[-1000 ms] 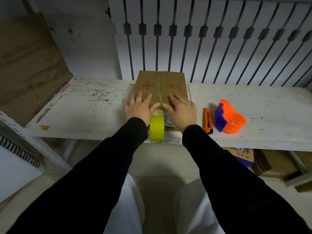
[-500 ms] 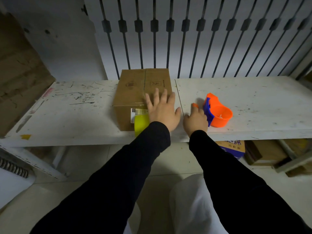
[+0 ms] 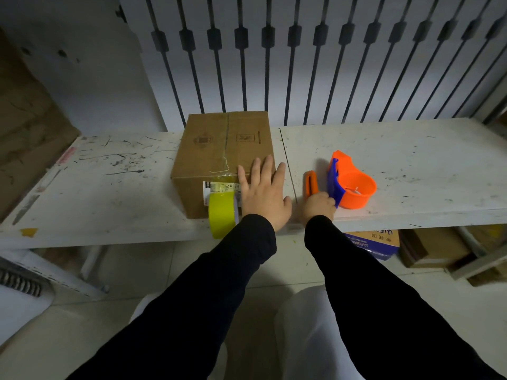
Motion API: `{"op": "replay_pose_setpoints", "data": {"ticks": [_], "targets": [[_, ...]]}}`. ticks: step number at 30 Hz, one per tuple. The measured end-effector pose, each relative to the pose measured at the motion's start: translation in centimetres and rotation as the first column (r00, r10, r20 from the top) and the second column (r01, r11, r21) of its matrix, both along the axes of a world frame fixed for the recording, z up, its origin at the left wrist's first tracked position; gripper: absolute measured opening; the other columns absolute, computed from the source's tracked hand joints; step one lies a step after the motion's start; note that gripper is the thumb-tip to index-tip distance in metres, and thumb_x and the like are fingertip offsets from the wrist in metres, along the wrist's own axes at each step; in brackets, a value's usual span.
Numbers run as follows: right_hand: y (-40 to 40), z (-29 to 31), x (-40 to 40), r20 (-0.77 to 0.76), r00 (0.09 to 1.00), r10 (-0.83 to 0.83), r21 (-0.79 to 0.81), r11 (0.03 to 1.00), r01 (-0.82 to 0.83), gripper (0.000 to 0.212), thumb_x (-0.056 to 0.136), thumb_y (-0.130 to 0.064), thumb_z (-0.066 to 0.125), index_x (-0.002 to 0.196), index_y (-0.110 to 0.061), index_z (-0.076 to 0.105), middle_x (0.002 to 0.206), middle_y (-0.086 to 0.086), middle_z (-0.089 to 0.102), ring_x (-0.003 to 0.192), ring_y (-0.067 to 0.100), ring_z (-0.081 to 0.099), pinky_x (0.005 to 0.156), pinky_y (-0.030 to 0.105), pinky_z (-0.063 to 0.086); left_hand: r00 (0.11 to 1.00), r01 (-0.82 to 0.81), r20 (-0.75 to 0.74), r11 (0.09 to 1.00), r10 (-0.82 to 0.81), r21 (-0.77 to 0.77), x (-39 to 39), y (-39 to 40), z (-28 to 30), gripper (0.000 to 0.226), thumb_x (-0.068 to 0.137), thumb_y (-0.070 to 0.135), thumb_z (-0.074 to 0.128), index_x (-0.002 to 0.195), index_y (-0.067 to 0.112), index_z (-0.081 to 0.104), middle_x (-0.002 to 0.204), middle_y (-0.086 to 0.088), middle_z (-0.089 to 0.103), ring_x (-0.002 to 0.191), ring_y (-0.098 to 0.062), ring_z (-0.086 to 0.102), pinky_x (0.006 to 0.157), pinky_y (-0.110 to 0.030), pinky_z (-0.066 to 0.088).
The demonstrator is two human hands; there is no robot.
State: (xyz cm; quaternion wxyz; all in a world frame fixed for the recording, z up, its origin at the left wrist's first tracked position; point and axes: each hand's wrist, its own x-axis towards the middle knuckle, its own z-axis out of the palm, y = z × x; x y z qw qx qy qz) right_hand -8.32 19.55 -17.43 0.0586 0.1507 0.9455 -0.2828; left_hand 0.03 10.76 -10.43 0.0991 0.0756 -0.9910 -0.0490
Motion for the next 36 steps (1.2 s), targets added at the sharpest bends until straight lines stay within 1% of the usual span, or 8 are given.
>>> {"op": "replay_pose_setpoints", "data": {"ticks": [6, 12, 15, 22, 26, 30, 34, 36], "targets": [[-0.2, 2.5, 0.8, 0.021, 0.993, -0.113, -0.563, 0.820, 0.105, 0.036, 0.091, -0.010, 0.044, 0.123, 0.006, 0.043, 0.126, 0.025, 0.053, 0.116, 0.039, 0.053, 0.100, 0.045, 0.045, 1.000, -0.004, 0.009, 0.996, 0.003, 0.085, 0.7, 0.2, 0.8, 0.070, 0.091, 0.036, 0.046, 0.149, 0.022, 0.010, 0.160, -0.006, 0.010, 0.148, -0.028, 0.003, 0.115, -0.056, -0.008], [-0.3, 6.6, 2.4, 0.034, 0.992, -0.118, -0.929, 0.362, 0.074, 0.018, 0.095, -0.010, 0.043, 0.111, -0.003, 0.047, 0.092, 0.011, 0.054, 0.074, 0.016, 0.055, 0.081, 0.032, 0.051, 0.999, -0.003, 0.033, 0.982, -0.003, 0.187, 1.9, 0.4, 2.6, 0.053, 0.094, 0.030, 0.041, 0.144, 0.020, 0.026, 0.156, -0.006, 0.024, 0.147, -0.026, 0.012, 0.115, -0.058, -0.007], [0.0, 8.3, 4.2, -0.005, 0.999, 0.053, -0.973, 0.228, -0.017, 0.030, 0.096, -0.011, 0.043, 0.124, 0.000, 0.046, 0.097, 0.009, 0.059, 0.079, 0.018, 0.059, 0.072, 0.027, 0.052, 1.000, 0.001, 0.005, 0.967, -0.003, 0.253, 2.4, 0.2, 3.7, 0.046, 0.098, 0.029, 0.035, 0.143, 0.020, 0.030, 0.152, -0.003, 0.033, 0.144, -0.024, 0.020, 0.118, -0.055, -0.002], [-0.3, 10.3, 7.6, -0.091, 0.947, 0.307, -0.946, 0.270, -0.179, 0.029, 0.097, -0.014, 0.041, 0.124, -0.002, 0.044, 0.100, 0.014, 0.054, 0.099, 0.029, 0.050, 0.102, 0.049, 0.043, 0.996, 0.031, -0.091, 0.805, 0.028, 0.592, 3.8, 0.0, 5.9, 0.042, 0.101, 0.027, 0.028, 0.141, 0.014, 0.033, 0.135, -0.014, 0.051, 0.120, -0.028, 0.052, 0.104, -0.043, 0.044], [-0.9, 10.6, 8.8, -0.111, 0.931, 0.348, -0.929, 0.297, -0.222, 0.026, 0.098, -0.022, 0.042, 0.117, -0.005, 0.044, 0.091, 0.010, 0.055, 0.079, 0.020, 0.054, 0.078, 0.037, 0.052, 0.994, -0.005, -0.074, 0.728, 0.077, 0.686, 3.8, -0.3, 6.3, 0.040, 0.101, 0.025, 0.029, 0.140, 0.020, 0.031, 0.128, -0.011, 0.056, 0.109, -0.029, 0.060, 0.092, -0.046, 0.053], [-0.9, 11.0, 9.5, -0.119, 0.927, 0.356, -0.937, 0.268, -0.223, 0.014, 0.098, -0.023, 0.041, 0.103, -0.011, 0.045, 0.075, 0.004, 0.053, 0.058, 0.011, 0.050, 0.059, 0.026, 0.047, 0.990, 0.021, -0.078, 0.435, 0.114, 0.900, 3.9, -0.8, 6.5, 0.031, 0.100, 0.015, 0.035, 0.128, 0.014, 0.047, 0.121, -0.014, 0.061, 0.104, -0.030, 0.063, 0.083, -0.033, 0.053], [-0.8, 11.1, 9.9, -0.157, 0.921, 0.356, -0.927, 0.268, -0.262, 0.014, 0.098, -0.027, 0.042, 0.094, -0.014, 0.045, 0.069, 0.003, 0.054, 0.048, 0.008, 0.048, 0.049, 0.021, 0.045, 0.987, 0.086, -0.109, 0.180, 0.118, 0.980, 4.6, -1.0, 6.6, 0.035, 0.099, 0.009, 0.039, 0.132, 0.013, 0.049, 0.080, -0.001, 0.061, 0.047, -0.008, 0.054, 0.046, -0.019, 0.047], [-0.7, 11.1, 9.9, -0.177, 0.926, 0.334, -0.917, 0.286, -0.278, 0.019, 0.097, -0.032, 0.043, 0.090, -0.015, 0.046, 0.066, 0.002, 0.054, 0.048, 0.009, 0.047, 0.047, 0.020, 0.043, 0.988, 0.099, -0.107, 0.075, 0.111, 0.992, 4.7, -0.9, 6.4, 0.036, 0.099, 0.009, 0.039, 0.134, 0.015, 0.048, 0.074, 0.001, 0.058, 0.042, -0.007, 0.044, 0.045, -0.023, 0.045]]}}
